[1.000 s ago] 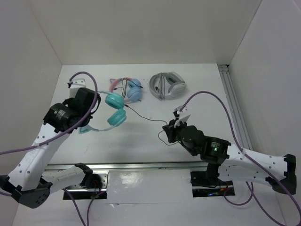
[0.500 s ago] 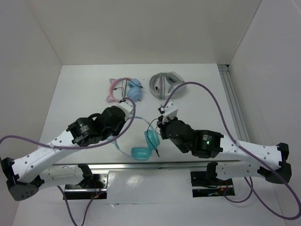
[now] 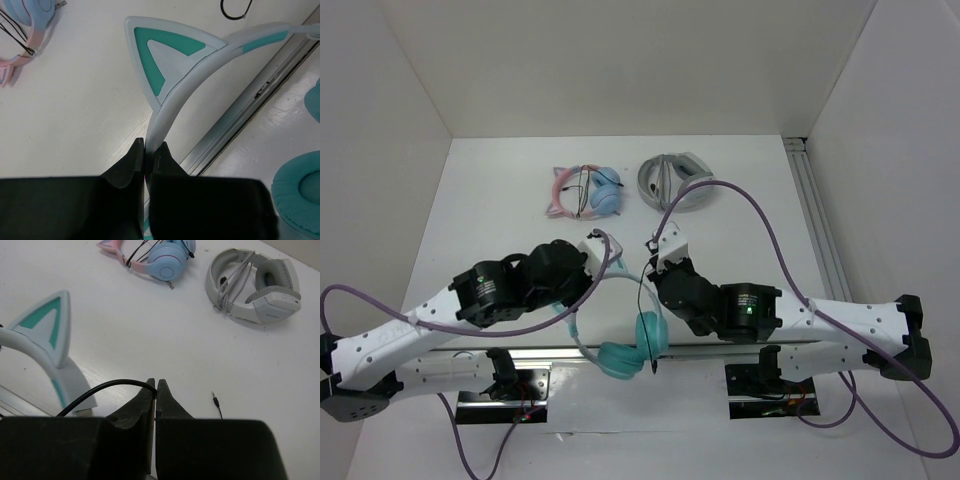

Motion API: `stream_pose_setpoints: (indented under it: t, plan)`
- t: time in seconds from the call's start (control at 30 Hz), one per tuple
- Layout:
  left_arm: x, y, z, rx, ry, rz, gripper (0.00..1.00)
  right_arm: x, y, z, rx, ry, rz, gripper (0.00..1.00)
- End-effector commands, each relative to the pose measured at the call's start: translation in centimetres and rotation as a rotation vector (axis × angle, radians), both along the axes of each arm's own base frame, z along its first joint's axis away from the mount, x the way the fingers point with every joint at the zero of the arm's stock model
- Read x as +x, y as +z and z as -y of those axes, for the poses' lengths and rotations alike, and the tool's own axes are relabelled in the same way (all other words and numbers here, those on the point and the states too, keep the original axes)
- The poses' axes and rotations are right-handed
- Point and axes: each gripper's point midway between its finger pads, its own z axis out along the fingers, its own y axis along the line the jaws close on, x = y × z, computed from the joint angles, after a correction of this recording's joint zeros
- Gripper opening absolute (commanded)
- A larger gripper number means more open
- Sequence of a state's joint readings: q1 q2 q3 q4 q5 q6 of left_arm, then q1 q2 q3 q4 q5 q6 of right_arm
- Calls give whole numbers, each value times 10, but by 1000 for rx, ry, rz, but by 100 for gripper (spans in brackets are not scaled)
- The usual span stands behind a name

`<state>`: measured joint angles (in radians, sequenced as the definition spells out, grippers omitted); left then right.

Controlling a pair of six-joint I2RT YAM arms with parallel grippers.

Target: Wrap the headphones

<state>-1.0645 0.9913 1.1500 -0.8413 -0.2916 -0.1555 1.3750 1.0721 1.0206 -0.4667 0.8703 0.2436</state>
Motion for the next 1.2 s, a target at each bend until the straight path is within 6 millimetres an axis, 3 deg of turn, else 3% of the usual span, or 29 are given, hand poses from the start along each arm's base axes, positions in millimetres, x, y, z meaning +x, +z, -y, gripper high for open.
stream_pose_setpoints:
  t: [0.0, 0.27, 0.4, 0.47, 0.6, 0.63, 0.77, 0.93, 1.07, 1.1, 1.17]
  plan:
    - [-12, 56, 12, -214, -63, 46, 0, 3, 2, 3, 3, -34, 24, 0]
    - [-38, 90, 13, -353, -165, 25, 0, 0, -10, -10, 33, -13, 7, 0]
    - [-32, 103, 8, -386, -114, 55, 0, -6, -10, -18, 62, 41, 14, 0]
    - [-33, 112, 6, -428, -93, 58, 0, -20, -6, -32, 132, 150, 15, 0]
    - [-35, 122, 4, -480, -85, 67, 0, -42, 8, -48, 280, 332, 46, 14]
    - [-35, 118, 5, -472, -84, 62, 0, -49, 23, -53, 360, 388, 67, 20]
    - [-36, 122, 8, -507, -80, 46, 0, -56, 25, -60, 410, 451, 103, 33]
    - [-39, 141, 3, -578, -57, 53, 0, -42, 22, -65, 407, 416, 136, 36]
    - [-37, 157, -2, -652, -10, 65, 0, -46, 21, -70, 500, 461, 149, 36]
    - [-37, 160, -6, -669, 3, 71, 0, -46, 9, -69, 489, 471, 143, 37]
    - [-35, 170, -17, -714, 47, 97, 0, -52, 7, -70, 519, 508, 141, 39]
